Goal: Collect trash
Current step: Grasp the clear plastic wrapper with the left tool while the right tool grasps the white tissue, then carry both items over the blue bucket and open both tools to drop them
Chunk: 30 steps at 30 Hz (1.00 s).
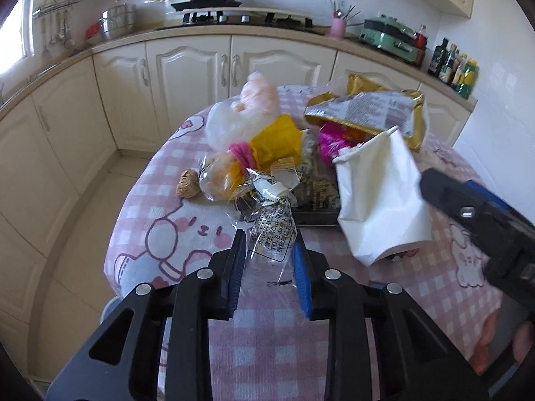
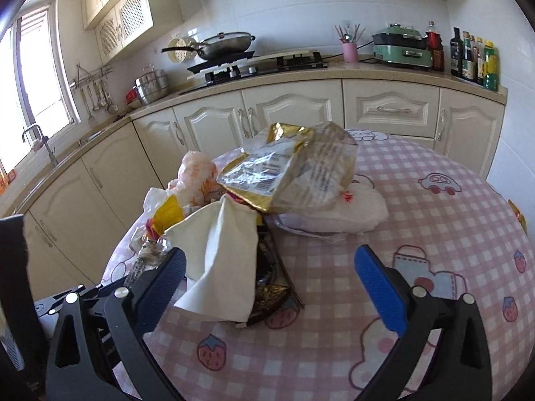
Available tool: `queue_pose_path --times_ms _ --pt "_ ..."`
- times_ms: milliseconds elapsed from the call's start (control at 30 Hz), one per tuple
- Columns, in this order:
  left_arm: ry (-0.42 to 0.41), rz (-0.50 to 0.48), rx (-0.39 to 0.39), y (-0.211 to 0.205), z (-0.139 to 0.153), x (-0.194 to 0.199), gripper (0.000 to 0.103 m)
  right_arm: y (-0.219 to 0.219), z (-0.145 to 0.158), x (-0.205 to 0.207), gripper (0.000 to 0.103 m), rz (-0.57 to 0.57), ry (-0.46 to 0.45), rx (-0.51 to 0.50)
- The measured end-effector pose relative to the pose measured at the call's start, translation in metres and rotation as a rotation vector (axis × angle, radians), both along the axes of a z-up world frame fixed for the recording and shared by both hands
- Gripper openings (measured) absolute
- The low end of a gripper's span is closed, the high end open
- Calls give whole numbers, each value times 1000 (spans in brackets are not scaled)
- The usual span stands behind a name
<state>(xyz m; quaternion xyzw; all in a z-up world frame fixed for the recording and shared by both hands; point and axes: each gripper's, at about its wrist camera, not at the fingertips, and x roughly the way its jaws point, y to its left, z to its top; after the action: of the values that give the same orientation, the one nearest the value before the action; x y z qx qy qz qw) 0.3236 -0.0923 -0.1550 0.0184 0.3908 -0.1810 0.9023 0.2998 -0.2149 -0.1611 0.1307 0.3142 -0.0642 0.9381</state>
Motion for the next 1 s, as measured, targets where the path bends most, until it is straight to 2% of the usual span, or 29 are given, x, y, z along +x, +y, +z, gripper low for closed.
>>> queue_pose_path --times_ms 33,100,133,167,200,233,267,300,367,700,867,1000 --pt "-7 -9 -12 1 2 -2 24 2 -1 3 98 5 5 -4" --pt "-29 -26 -39 4 9 -10 24 5 -2 9 85 23 16 -4" --pt "-36 -34 -48 6 12 -12 24 6 -3 13 68 27 24 -1" --pt "-44 -40 -60 8 15 -15 24 6 -4 16 57 33 35 1" --pt "-50 -43 -72 11 19 -18 24 8 -5 18 55 40 43 -2" --pt "-57 -43 -89 15 23 -21 24 10 -6 19 47 51 46 -2" --pt "-63 -44 -103 18 26 -23 24 12 -5 20 31 61 45 -1" --pt "-69 -44 -111 21 29 -24 24 14 -3 19 22 74 37 -2" --pt "-81 -39 -123 28 34 -28 24 19 2 16 12 77 28 -20" --pt "-138 64 -171 90 50 -51 24 60 40 -15 11 138 -65 -61" --pt "-146 171 -172 141 47 -59 24 115 61 -19 11 268 -123 -62" --pt "-118 293 -148 190 31 -61 24 179 55 -3 11 428 -110 -43"
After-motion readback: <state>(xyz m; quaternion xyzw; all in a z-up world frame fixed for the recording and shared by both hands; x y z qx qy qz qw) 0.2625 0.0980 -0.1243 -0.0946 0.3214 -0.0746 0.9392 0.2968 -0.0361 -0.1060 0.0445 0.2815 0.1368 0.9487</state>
